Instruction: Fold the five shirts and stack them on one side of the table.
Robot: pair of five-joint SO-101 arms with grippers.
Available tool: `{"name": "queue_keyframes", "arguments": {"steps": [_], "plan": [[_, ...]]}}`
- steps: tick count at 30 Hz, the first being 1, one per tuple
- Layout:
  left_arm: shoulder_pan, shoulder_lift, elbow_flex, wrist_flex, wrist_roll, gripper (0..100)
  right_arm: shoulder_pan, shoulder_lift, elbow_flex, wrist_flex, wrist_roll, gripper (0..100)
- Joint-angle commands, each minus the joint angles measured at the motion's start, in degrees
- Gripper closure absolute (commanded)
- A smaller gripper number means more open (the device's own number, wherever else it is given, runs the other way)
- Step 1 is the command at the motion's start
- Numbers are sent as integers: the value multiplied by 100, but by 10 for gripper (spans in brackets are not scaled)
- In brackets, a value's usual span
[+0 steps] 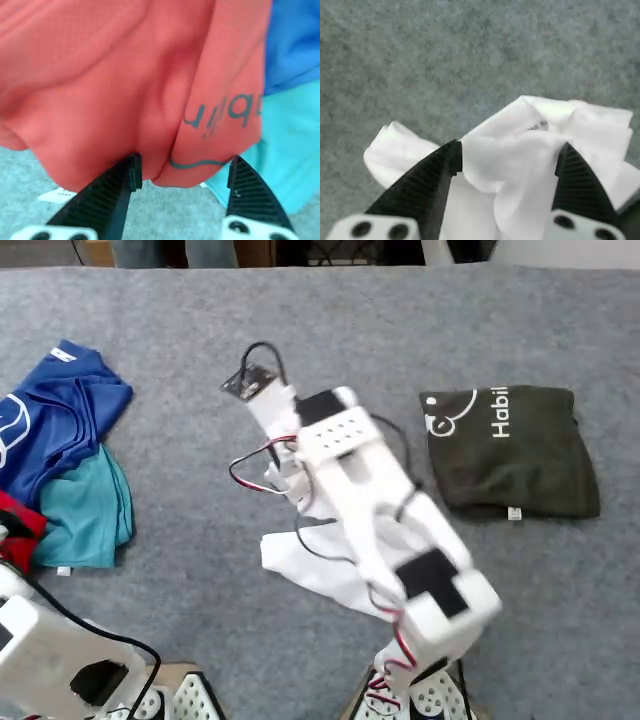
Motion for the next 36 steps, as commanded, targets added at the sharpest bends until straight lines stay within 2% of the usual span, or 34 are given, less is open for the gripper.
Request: {"name": "queue_keyframes", "arguments": {"steps": [1,3,6,8,10,18,24,29,31,34,36], "plan": [[-31,-62,101,-273,-70,708,220,760,-690,-299,-35,709],[-92,-62,92,-255,-70,708,308,1103,-1174,-79,-35,791],[-119,-53,92,-273,-70,708,352,1490,-2009,440,-44,994],[-110,-53,92,-273,-70,708,387,1675,-2501,809,-44,946],[-92,-44,75,-273,-70,708,431,1789,-2985,1178,-44,982],[-110,-26,101,-237,-70,708,308,1868,-5051,2699,-70,984],[-224,-53,101,-229,-79,708,158,1560,-4180,2699,-70,959],[-462,-44,224,-273,-721,708,97,1112,-2325,2426,-281,688],[-549,-44,242,-273,-712,708,97,980,-1719,2031,-281,637],[-549,-18,251,-273,-747,708,97,980,-1033,1178,-281,687],[-549,-35,259,-273,-747,708,88,1077,-822,738,-316,782]]}}
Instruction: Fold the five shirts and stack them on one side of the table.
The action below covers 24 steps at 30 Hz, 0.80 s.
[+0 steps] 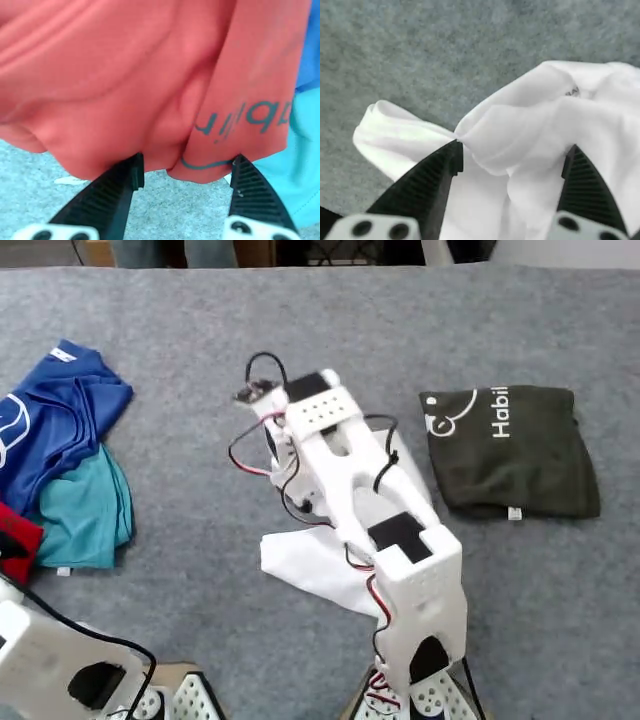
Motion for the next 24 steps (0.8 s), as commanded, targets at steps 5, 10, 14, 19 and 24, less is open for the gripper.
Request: {"name": "queue_keyframes", "arguments": {"steps": [5,10,14,19,24], "plan": [[-171,-88,-48,-9,-79,708,-79,-198,-391,-440,-431,952],[-268,-88,-13,-9,-79,708,-642,-312,-1842,501,-413,985],[-277,-88,-4,-9,-79,708,-1257,-303,-3345,1099,-404,985],[-277,-88,-48,-9,-79,708,-1996,-295,-5349,1248,-404,985],[-382,-88,-57,0,-79,708,-2681,-295,-7152,1090,-501,985]]}}
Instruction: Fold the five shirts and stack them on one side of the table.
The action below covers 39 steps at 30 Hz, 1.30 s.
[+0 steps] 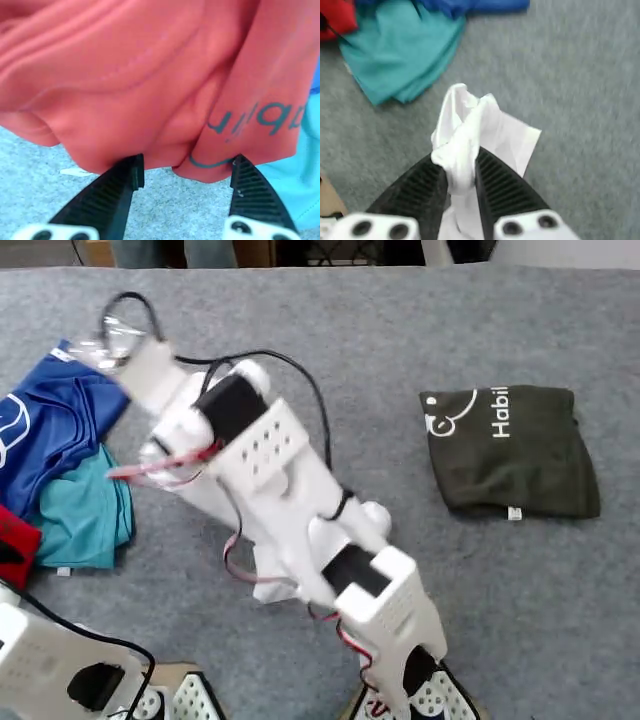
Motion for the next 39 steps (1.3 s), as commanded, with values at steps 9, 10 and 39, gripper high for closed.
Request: {"name": "queue_keyframes", "arguments": {"steps": [9,10,39], "plan": [[-356,-97,-75,-9,-70,708,1029,-295,-2229,167,-1099,985],[-356,-97,-75,-9,-70,708,1433,-338,-1930,149,-1275,985],[3319,-88,-3556,2664,1415,708,4457,-2070,9059,-730,290,943]]}}
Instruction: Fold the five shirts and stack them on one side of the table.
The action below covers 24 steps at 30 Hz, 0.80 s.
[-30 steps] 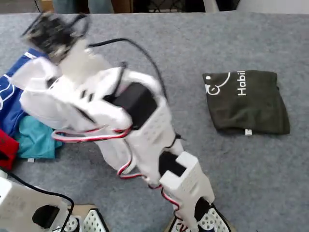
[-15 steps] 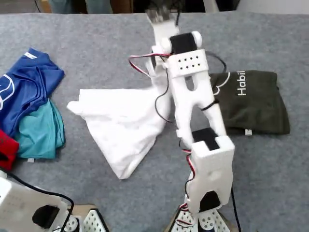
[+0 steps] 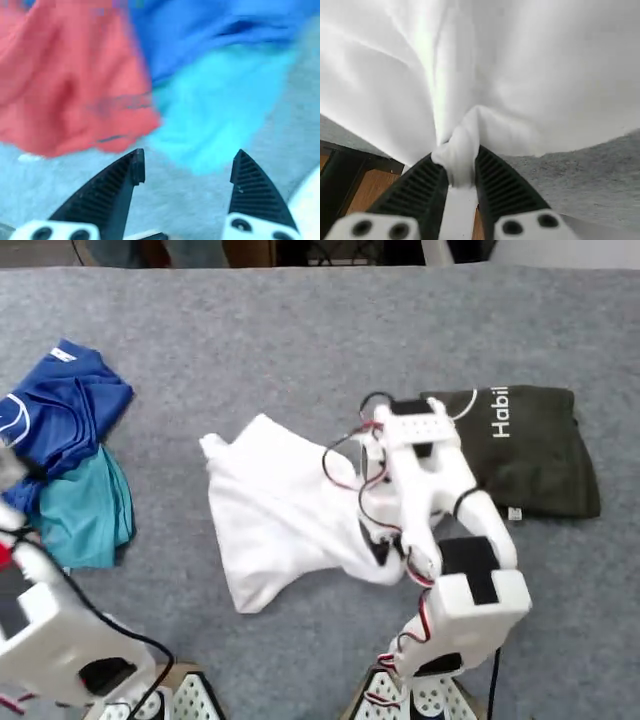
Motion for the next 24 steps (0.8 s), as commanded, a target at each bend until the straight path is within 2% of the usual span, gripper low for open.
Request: {"name": "queue_keyframes", "arguments": {"steps": [1,5,9,12,15,20,24], "plan": [[1235,-44,-734,123,853,708,79,-382,444,-457,62,897],[2747,114,-910,-167,1802,705,88,-462,453,-492,97,727],[4004,818,-910,-897,2057,706,158,-804,418,-466,97,763],[4593,1653,-980,-1354,2057,707,299,-1349,207,-290,105,819],[4857,2435,-1095,-1618,2048,707,580,-1815,-330,79,237,841],[4901,3552,-1754,-1618,2048,709,1046,-2255,-1209,440,343,840],[4813,4149,-2369,-1407,2048,811,1240,-2369,-1622,457,343,840]]}}
